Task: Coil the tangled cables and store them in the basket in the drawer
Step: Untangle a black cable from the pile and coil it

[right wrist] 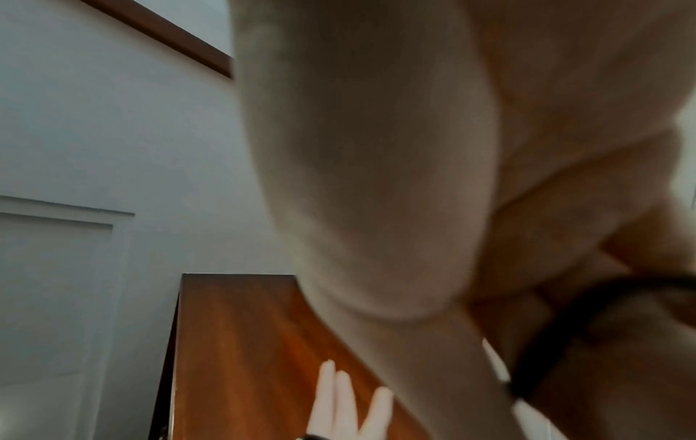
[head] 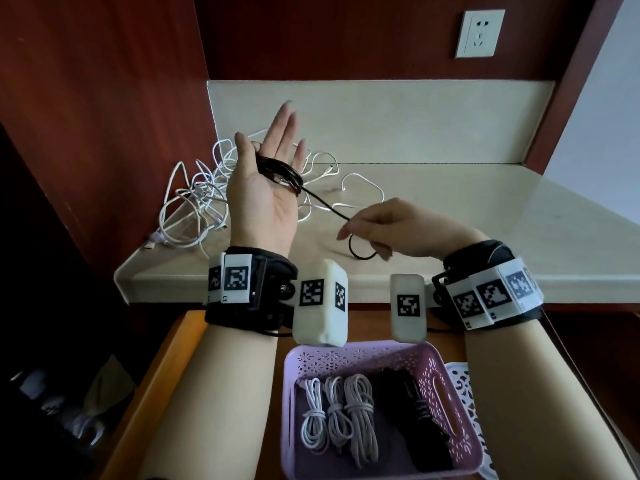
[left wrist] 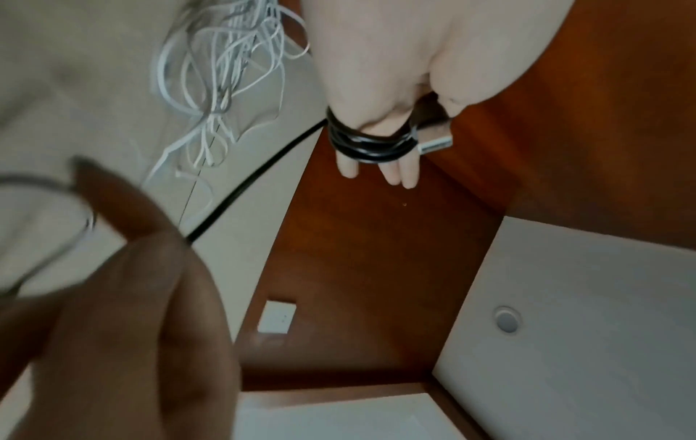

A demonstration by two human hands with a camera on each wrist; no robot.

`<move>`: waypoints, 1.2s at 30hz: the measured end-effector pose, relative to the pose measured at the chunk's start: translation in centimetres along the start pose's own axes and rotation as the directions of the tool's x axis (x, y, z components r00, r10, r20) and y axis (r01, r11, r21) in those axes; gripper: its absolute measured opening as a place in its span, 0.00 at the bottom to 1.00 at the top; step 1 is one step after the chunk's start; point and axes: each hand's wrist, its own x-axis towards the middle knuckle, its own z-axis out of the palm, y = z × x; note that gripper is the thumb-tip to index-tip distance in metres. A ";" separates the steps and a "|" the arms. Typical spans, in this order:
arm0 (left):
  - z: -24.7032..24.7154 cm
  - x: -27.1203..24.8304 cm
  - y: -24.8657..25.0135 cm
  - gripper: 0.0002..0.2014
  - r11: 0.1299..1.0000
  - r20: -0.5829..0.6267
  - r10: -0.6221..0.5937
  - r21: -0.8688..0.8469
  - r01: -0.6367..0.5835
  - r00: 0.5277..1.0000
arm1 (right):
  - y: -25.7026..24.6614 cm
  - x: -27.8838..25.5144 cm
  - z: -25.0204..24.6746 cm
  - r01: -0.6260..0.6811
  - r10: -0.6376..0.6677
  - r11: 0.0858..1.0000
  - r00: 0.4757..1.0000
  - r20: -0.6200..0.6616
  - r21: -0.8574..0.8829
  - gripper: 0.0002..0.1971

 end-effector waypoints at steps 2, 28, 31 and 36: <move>-0.8 0.5 -0.1 0.26 0.976 -0.068 0.018 0.219 -0.003 0.998 | -0.3 -0.3 -0.2 -0.030 0.035 0.998 0.994 0.107 -0.050 0.10; 2.3 -2.8 -0.1 0.20 0.770 0.298 -0.474 0.596 0.226 0.829 | -1.2 -0.9 -1.9 0.198 -0.187 0.979 0.784 -0.592 -0.048 0.10; 2.1 -2.2 0.1 0.21 0.916 0.350 -0.400 0.175 0.360 0.847 | -1.8 -0.3 -0.7 0.251 -0.205 0.967 0.848 -0.488 0.031 0.07; 0.3 -0.9 0.7 0.15 0.759 0.408 -0.232 -0.492 0.427 0.883 | -1.0 0.4 0.1 0.135 -0.139 0.990 0.934 -0.330 -0.034 0.14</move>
